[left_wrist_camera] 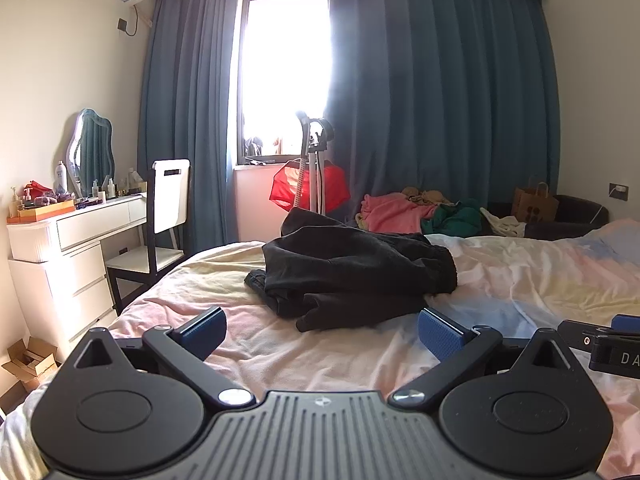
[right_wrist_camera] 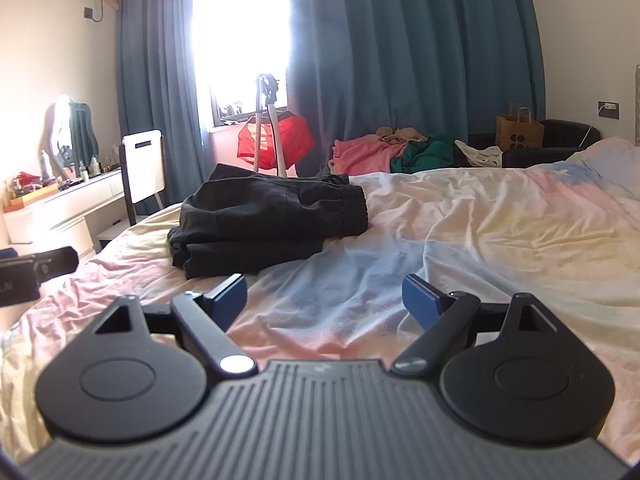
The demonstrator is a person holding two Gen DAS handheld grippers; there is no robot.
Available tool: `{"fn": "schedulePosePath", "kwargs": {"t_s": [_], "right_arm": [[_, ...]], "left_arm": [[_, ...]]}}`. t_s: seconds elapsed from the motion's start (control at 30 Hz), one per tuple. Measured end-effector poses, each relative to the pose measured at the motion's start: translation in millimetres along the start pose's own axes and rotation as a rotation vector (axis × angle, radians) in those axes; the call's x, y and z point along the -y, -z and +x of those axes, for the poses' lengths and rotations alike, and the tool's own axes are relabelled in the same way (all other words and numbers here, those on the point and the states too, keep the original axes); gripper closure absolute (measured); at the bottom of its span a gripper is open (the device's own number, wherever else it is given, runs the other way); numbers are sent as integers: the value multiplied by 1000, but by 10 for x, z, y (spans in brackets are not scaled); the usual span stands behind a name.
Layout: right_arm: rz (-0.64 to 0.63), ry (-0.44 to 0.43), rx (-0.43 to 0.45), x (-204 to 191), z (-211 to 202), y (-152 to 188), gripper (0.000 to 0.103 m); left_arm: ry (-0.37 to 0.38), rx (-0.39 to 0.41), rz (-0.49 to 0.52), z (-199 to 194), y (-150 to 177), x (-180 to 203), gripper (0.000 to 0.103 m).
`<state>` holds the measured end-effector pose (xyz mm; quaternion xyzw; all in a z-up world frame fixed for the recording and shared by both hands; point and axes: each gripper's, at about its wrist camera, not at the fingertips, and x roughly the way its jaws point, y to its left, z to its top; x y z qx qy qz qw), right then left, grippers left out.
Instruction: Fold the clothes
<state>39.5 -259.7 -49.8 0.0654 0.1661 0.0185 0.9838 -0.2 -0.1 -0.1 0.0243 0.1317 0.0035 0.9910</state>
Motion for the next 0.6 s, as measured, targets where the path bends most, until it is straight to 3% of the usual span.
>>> {"fn": "schedulePosePath", "kwargs": {"t_s": [0.6], "right_arm": [[-22, -6, 25, -59, -17, -15, 17]], "left_arm": [[1, -16, 10, -1, 35, 12, 1]]}}
